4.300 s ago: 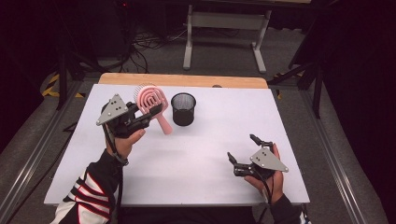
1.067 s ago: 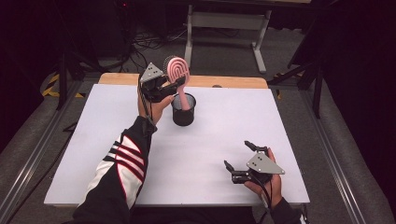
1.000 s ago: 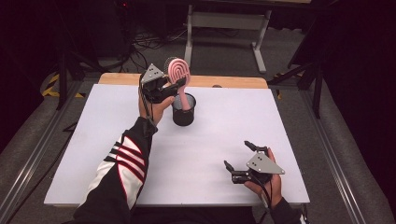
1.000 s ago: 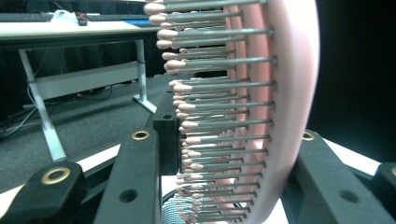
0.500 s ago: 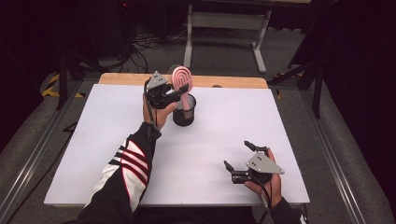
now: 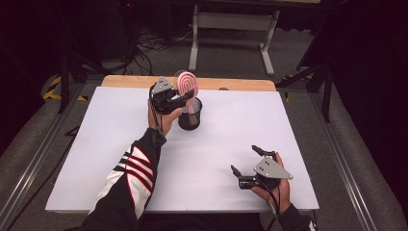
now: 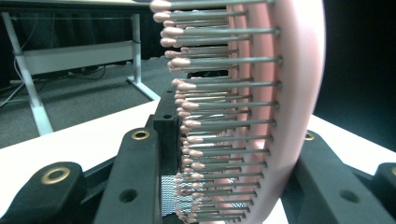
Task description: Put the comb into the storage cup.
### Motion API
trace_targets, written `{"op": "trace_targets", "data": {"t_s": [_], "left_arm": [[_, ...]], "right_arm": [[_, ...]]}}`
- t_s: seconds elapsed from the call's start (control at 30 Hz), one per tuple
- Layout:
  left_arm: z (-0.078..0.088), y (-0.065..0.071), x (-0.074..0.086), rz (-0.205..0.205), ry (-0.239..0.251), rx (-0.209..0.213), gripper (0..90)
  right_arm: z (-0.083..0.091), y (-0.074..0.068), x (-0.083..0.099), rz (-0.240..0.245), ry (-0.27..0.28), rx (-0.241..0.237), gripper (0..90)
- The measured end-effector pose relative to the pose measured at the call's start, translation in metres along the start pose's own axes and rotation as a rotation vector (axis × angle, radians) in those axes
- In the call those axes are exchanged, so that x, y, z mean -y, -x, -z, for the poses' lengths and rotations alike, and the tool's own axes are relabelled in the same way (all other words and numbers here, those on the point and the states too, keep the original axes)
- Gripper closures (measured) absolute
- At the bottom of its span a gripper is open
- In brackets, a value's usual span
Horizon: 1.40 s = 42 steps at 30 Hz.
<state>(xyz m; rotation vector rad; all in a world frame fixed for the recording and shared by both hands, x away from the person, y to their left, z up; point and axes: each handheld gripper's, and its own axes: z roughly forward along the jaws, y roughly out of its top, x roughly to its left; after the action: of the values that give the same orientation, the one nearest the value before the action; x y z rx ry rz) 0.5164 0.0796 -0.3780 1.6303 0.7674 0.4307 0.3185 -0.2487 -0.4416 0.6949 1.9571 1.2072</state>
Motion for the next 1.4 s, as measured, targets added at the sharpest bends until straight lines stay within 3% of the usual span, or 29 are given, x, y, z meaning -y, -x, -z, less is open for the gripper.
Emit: {"op": "trace_targets", "data": {"t_s": [0.53, 0.9, 1.17, 1.4], "left_arm": [[-0.003, -0.003, 0.009, 0.018, 0.002, -0.004, 63.0], [0.0, -0.009, 0.006, -0.014, -0.024, -0.056, 60.8], [0.004, -0.016, 0.008, 0.015, -0.024, -0.069, 59.7], [0.005, -0.02, 0.009, 0.013, -0.032, -0.09, 58.5]], "right_arm": [[-0.001, -0.001, 0.0, 0.001, -0.005, -0.007, 6.4], [-0.003, -0.003, 0.002, 0.013, -0.022, -0.019, 6.5], [-0.004, -0.003, 0.002, 0.017, -0.025, -0.029, 6.5], [-0.004, -0.004, 0.002, 0.019, -0.027, -0.034, 6.5]]}}
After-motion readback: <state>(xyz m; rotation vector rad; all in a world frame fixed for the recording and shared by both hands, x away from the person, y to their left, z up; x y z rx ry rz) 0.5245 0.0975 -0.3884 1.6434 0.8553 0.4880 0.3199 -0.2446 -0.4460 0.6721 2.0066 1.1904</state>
